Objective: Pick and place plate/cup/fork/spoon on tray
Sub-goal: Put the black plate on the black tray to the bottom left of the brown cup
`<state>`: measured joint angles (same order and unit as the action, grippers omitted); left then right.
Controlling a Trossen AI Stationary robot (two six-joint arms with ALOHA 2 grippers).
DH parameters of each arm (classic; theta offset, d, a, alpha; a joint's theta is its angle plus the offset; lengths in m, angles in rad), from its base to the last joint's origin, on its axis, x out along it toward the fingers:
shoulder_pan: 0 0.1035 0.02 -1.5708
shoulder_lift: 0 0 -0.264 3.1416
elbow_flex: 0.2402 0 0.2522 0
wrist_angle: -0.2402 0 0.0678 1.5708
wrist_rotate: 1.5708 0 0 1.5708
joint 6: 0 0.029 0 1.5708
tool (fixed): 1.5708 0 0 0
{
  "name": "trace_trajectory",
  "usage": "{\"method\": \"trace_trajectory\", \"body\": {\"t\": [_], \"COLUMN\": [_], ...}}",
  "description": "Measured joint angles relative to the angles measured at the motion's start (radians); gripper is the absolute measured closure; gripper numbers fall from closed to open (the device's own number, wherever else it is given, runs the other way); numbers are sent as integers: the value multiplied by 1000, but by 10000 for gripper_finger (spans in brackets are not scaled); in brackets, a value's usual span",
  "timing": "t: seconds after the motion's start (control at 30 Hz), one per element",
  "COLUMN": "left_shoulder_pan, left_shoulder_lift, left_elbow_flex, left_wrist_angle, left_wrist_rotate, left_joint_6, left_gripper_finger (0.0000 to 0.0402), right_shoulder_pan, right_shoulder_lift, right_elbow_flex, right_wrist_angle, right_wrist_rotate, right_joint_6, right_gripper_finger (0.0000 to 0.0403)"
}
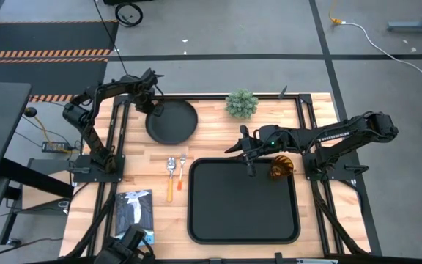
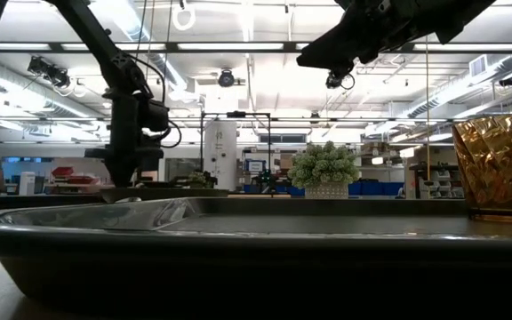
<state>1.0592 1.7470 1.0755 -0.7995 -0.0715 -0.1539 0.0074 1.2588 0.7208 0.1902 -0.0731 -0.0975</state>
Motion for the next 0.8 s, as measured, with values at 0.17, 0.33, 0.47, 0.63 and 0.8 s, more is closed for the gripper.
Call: {"method": "trace_trajectory", "body": {"t": [0.17, 0.33, 0.47, 0.63, 0.8], "left_shoulder_pan": [0, -15, -17, -17, -32], "left_shoulder_lift": [0, 0, -8, -35, -51], "left_elbow_flex": [0, 0, -1, 7, 56], "left_wrist_angle": [-1, 6, 8, -2, -22], "left_wrist_rotate": [-1, 28, 100, 162, 197], "left_joint_6": [1, 9, 29, 34, 35], "left_gripper_finger": [391, 391, 391, 391, 391], "right_shoulder_pan": [0, 0, 0, 0, -10], "right_shoulder_lift": [0, 0, 0, 0, 0], "right_elbow_flex": [0, 0, 0, 0, 0], "right_wrist_angle": [-3, -8, -10, -29, -50], "right_wrist_rotate": [0, 0, 0, 0, 1], "right_joint_6": [0, 0, -1, 1, 15], "right_gripper_finger": [289, 289, 289, 289, 289]}}
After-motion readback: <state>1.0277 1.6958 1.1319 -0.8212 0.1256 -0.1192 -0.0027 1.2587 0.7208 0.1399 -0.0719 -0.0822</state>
